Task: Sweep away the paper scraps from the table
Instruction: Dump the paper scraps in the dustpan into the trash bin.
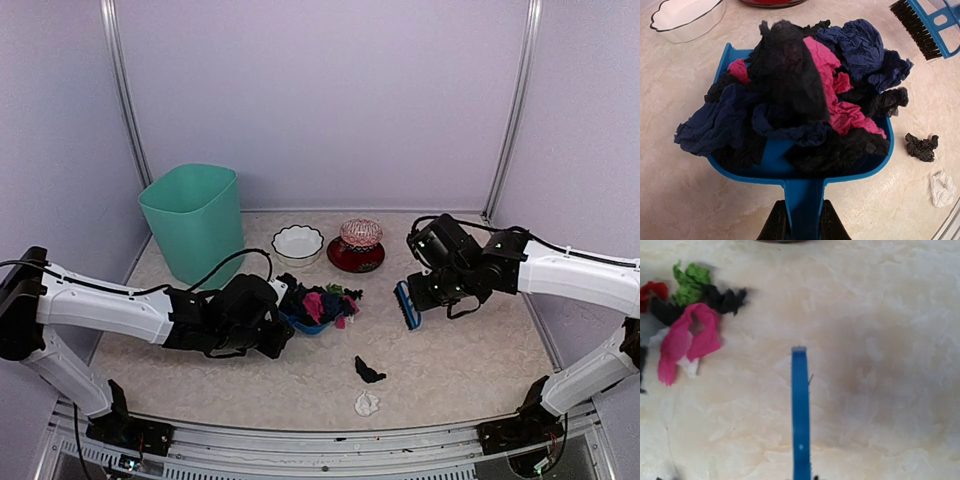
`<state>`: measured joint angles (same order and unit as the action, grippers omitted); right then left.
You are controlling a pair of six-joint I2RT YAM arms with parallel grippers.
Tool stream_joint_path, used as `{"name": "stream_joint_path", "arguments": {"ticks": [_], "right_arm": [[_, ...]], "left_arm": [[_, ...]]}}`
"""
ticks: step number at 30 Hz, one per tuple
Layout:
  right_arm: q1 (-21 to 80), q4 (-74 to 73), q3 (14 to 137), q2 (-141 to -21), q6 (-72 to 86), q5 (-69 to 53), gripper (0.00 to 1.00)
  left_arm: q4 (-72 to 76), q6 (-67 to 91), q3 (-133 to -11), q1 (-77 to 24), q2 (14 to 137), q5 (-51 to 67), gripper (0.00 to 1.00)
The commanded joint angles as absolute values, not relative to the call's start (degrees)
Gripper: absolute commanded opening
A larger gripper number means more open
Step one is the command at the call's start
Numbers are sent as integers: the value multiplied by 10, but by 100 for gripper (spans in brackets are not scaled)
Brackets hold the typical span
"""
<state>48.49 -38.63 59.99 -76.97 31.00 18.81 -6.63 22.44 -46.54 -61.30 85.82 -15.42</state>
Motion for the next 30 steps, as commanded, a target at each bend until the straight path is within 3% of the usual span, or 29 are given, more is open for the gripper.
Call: {"name": "stream_joint_path", "arguments": {"ticks": [1, 14, 30], "right_arm": [[472, -355, 580, -752, 318, 178, 0], [457, -332, 573, -768, 299, 166, 0], [453, -312, 578, -789, 282, 150, 0]], "left_arm": [[-108, 216, -501, -603, 825, -173, 0], [-204, 194, -581, -557, 767, -179, 0], [-333, 171, -701, -411, 679, -141, 0]]}}
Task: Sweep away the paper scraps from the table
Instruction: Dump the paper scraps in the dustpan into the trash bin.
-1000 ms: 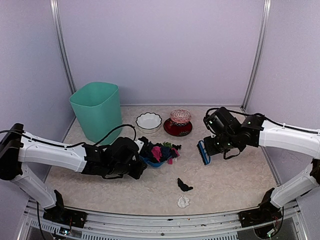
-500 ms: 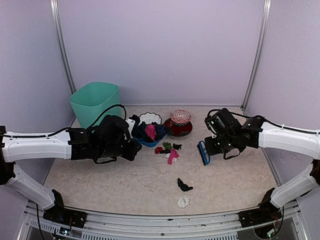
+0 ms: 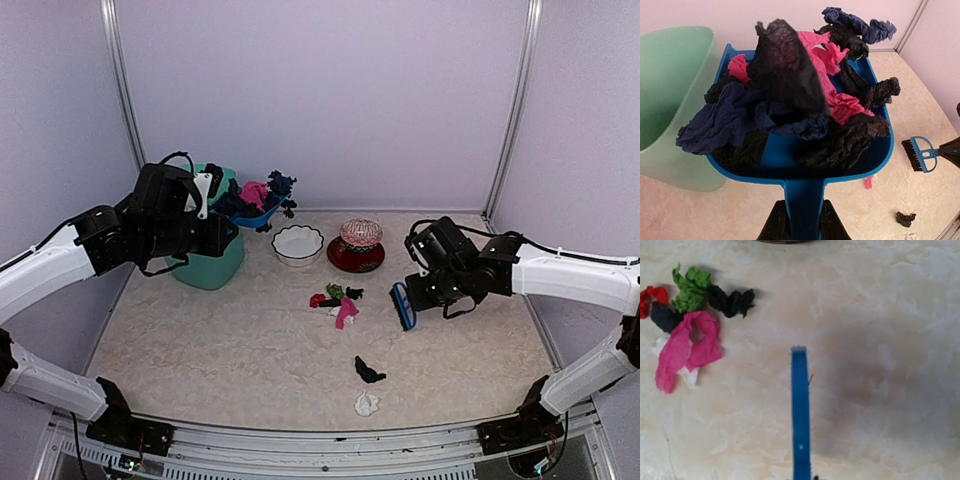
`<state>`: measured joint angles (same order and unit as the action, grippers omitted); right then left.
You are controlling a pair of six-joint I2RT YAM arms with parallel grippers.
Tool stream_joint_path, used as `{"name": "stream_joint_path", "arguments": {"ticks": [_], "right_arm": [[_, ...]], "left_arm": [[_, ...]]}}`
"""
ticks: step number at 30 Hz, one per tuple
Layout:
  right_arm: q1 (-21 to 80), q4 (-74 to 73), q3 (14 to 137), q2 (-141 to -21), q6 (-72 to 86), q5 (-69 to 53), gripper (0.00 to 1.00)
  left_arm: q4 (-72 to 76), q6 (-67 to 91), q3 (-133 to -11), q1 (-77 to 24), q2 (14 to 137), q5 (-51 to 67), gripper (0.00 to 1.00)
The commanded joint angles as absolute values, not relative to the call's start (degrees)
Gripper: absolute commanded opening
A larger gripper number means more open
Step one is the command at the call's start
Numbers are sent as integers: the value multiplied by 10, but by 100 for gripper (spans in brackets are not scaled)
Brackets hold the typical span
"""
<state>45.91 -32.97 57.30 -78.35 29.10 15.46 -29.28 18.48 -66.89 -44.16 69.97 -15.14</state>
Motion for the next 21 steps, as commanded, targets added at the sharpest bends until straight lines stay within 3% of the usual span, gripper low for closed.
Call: {"name": "stream_joint_path", "arguments": {"ticks": [1, 13, 21], "right_arm": [[453, -312, 577, -790, 281, 150, 0], [453, -297, 571, -793, 279, 143, 0], [453, -289, 561, -789, 283, 140, 0]], "left_arm": [[-338, 171, -710, -402, 674, -141, 0], [-386, 208, -748, -254, 651, -64, 0], [-374, 256, -751, -147, 670, 143, 0]]}}
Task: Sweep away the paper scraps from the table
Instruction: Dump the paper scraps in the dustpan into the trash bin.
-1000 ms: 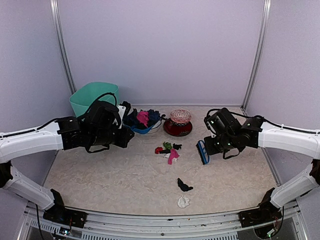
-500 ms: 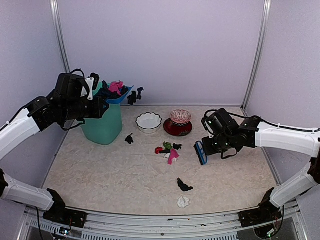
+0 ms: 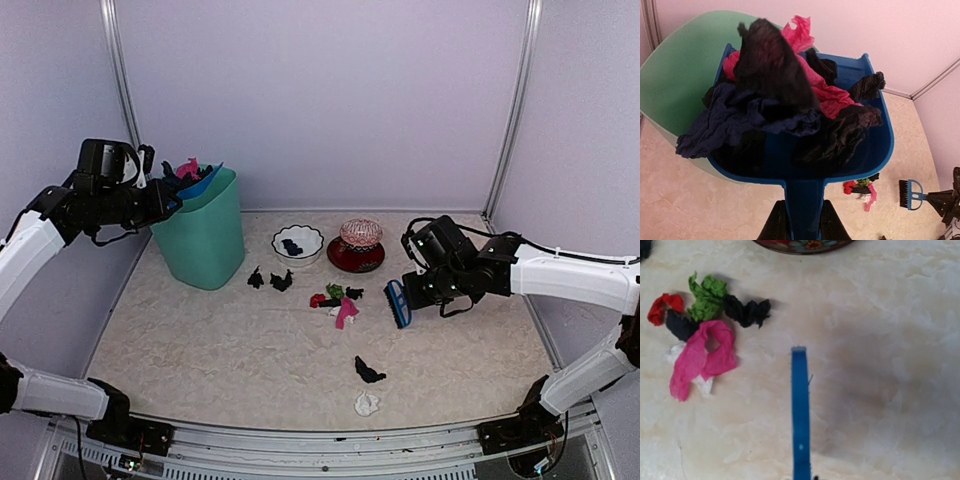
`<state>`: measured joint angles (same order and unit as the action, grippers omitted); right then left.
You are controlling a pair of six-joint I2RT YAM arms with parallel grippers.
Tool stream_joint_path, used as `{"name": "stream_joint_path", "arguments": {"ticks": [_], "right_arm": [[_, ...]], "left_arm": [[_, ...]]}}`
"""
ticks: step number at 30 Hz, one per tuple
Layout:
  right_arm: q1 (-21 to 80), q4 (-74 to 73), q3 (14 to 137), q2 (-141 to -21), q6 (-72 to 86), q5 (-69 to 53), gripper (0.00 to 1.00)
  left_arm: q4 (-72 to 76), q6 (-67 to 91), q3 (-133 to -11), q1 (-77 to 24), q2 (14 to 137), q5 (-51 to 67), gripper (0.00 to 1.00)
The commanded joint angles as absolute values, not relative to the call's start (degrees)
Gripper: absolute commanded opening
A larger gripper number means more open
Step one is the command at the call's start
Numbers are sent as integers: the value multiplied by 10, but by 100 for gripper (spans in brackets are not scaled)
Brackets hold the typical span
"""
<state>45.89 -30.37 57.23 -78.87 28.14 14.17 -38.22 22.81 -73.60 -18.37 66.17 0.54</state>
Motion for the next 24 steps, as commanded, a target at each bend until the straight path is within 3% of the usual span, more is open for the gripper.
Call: {"name": "stream_joint_path", "arguments": {"ticks": [1, 7, 12, 17, 24], "right_arm": [[453, -288, 559, -787, 283, 140, 0], [453, -287, 553, -780, 289, 138, 0], [453, -280, 562, -765, 289, 128, 0], [453, -254, 590, -762, 267, 122, 0], [450, -231, 680, -818, 194, 122, 0]], "left_arm": [[-367, 263, -751, -131, 675, 181, 0], [-287, 353, -725, -45, 698, 383, 0], [-115, 528, -655, 15, 694, 532, 0], [145, 792, -564, 49, 676, 569, 0], [312, 992, -541, 59, 689, 535, 0]]}}
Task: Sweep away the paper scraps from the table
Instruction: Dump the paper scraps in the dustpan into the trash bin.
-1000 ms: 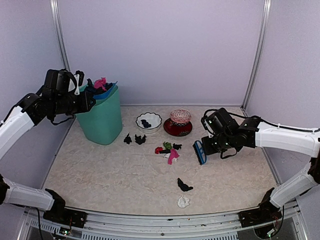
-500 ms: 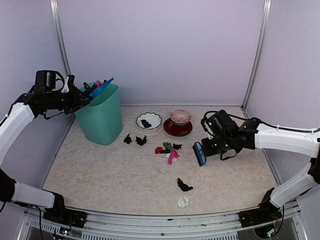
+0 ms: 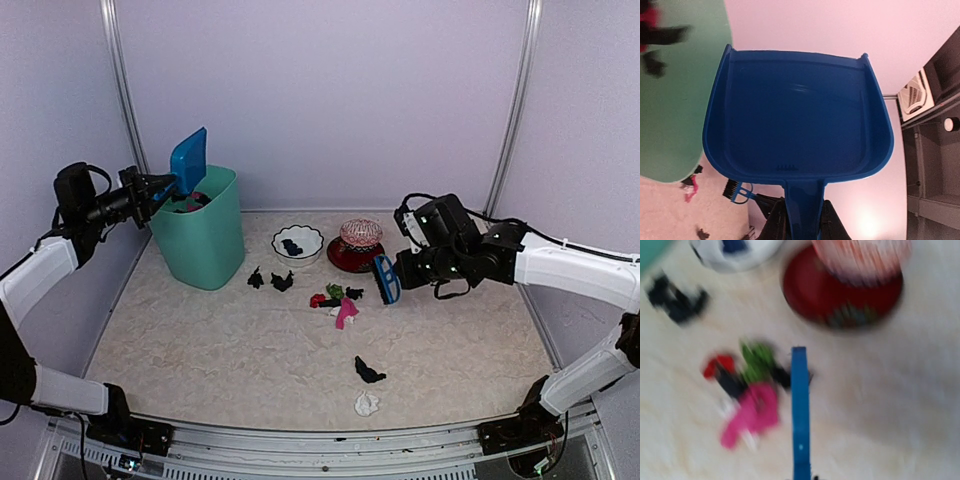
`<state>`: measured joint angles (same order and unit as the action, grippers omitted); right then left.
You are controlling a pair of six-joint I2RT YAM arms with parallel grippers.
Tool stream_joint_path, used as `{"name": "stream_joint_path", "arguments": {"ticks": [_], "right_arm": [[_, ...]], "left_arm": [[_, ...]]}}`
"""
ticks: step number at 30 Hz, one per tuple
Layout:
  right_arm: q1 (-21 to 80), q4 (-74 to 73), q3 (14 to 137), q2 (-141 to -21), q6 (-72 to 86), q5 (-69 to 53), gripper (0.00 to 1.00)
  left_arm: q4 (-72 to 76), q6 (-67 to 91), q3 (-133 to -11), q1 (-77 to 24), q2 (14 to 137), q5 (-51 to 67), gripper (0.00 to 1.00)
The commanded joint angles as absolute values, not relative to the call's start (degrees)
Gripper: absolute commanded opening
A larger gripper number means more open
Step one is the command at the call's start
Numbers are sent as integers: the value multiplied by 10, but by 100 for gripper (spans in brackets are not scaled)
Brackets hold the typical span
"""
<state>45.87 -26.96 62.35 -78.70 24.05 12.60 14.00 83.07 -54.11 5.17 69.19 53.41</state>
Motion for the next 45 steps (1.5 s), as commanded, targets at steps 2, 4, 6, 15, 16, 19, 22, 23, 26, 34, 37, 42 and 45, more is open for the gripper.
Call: {"name": "stream_joint_path", "arguments": {"ticks": [2, 4, 6, 15, 16, 19, 22, 23, 26, 34, 37, 42, 45], "right_arm": [[448, -222, 710, -841, 171, 119, 0], [443, -206, 738, -862, 147, 114, 0], [437, -177, 763, -881, 111, 87, 0], [390, 56, 800, -990, -41, -89, 0], [385, 74, 808, -1007, -49, -108, 0], [373, 96, 853, -1068, -67, -156, 0], [366, 94, 909, -1132, -84, -165, 0], [365, 91, 927, -1152, -89, -167, 0], [359, 78, 985, -1217, -105, -170, 0], [350, 23, 1129, -1341, -119, -168, 0], [350, 17, 1151, -1365, -111, -171, 0], [349, 4, 1170, -1399, -106, -173, 0], [349, -16, 1192, -1418, -92, -189, 0]], "left_arm": [[354, 1035, -542, 60, 702, 515, 0], [391, 1075, -540, 59, 719, 498, 0], [438, 1105, -528, 59, 730, 486, 0], [410, 1043, -575, 54, 729, 524, 0], [392, 1020, -585, 52, 726, 535, 0], [292, 916, -619, 51, 710, 563, 0], [133, 771, -659, 48, 692, 574, 0], [96, 732, -667, 47, 686, 575, 0], [5, 646, -676, 45, 670, 577, 0], [-128, 528, -678, 45, 636, 574, 0], [-156, 506, -686, 45, 629, 570, 0], [-172, 493, -690, 44, 619, 575, 0], [-174, 490, -692, 44, 616, 583, 0]]}}
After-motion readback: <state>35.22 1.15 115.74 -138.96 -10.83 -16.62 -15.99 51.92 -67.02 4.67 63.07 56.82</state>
